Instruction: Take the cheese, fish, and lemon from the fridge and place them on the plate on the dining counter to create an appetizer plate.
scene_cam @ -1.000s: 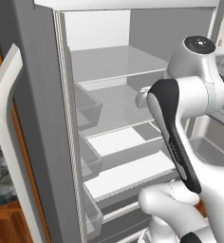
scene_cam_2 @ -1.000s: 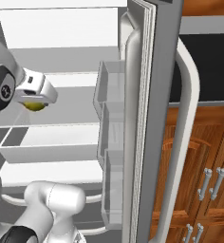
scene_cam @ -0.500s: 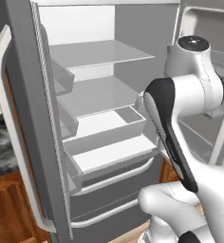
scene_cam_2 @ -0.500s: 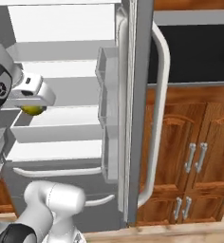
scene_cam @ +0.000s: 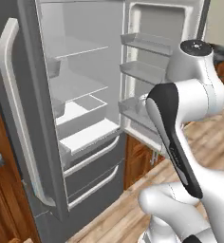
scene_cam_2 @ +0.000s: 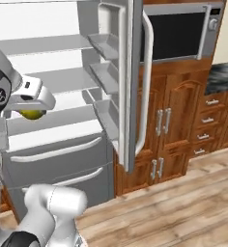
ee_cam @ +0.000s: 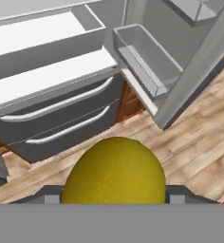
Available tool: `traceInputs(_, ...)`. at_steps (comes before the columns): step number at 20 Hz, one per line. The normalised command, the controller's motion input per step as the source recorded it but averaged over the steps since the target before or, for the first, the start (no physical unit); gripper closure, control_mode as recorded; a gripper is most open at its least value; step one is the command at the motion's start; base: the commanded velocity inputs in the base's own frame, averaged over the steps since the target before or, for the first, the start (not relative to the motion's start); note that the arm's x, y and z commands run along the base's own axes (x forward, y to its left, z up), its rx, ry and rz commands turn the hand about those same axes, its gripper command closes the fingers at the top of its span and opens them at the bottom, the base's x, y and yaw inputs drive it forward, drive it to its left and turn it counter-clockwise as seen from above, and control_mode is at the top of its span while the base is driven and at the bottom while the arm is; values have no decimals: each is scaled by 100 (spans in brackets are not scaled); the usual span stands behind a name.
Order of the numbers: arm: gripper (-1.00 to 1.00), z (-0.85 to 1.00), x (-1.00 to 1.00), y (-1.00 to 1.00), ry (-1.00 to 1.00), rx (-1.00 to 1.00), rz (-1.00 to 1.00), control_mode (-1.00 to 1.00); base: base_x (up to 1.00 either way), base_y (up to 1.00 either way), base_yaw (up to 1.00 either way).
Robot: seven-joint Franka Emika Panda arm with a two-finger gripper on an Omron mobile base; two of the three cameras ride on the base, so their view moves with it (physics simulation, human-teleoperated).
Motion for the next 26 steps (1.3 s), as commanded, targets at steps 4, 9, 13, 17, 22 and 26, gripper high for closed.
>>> traceInputs(4,100,0,0,0,0,0,0,100,-100,24,-47)
traceInputs(9,100,0,0,0,0,0,0,100,-100,-8,-41)
traceInputs(13,100,0,0,0,0,0,0,100,-100,-60,-39)
traceInputs(17,100,0,0,0,0,0,0,100,-100,-81,-36)
traceInputs(22,100,0,0,0,0,0,0,100,-100,-98,-33)
traceInputs(26,100,0,0,0,0,0,0,100,-92,-100,-32)
